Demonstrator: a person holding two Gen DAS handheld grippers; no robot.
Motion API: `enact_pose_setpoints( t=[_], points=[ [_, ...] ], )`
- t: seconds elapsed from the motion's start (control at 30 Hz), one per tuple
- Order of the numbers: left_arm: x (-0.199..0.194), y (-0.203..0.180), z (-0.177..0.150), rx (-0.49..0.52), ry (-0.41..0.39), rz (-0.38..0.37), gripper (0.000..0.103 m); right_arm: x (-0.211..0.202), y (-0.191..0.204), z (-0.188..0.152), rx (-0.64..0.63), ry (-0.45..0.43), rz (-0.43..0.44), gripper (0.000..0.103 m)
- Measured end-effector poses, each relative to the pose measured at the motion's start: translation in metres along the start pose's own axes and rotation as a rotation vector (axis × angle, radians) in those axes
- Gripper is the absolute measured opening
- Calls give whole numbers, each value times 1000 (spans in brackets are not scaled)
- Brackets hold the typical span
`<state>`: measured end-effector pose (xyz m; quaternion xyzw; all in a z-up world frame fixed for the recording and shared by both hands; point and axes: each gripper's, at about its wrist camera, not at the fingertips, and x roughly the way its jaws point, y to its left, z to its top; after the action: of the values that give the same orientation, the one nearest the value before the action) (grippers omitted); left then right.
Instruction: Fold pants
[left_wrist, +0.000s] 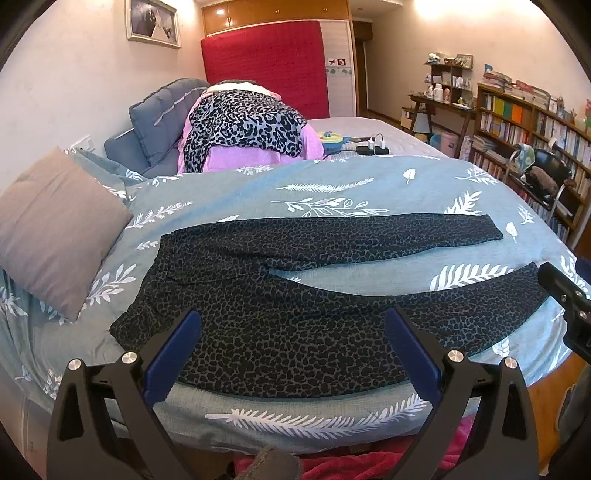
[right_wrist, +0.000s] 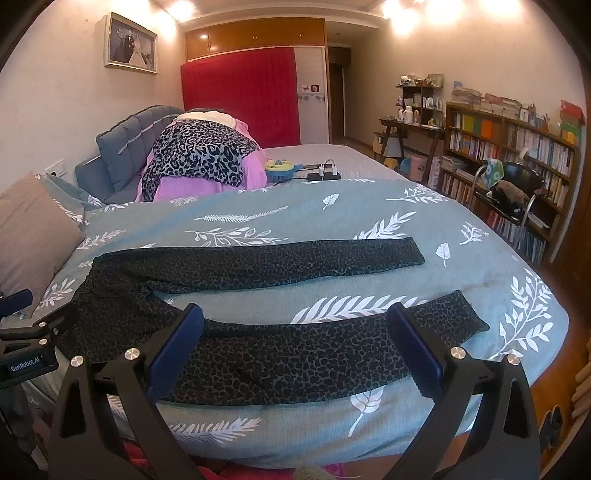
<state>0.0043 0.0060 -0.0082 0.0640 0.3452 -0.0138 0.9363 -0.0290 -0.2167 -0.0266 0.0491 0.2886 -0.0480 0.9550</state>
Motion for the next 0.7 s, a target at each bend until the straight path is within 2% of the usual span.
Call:
enact_pose_setpoints(
  t=[0.7],
  points=[
    [6,0,-3,-6,20,-2,98,5,-3,-3,5,17,2,100]
  ],
)
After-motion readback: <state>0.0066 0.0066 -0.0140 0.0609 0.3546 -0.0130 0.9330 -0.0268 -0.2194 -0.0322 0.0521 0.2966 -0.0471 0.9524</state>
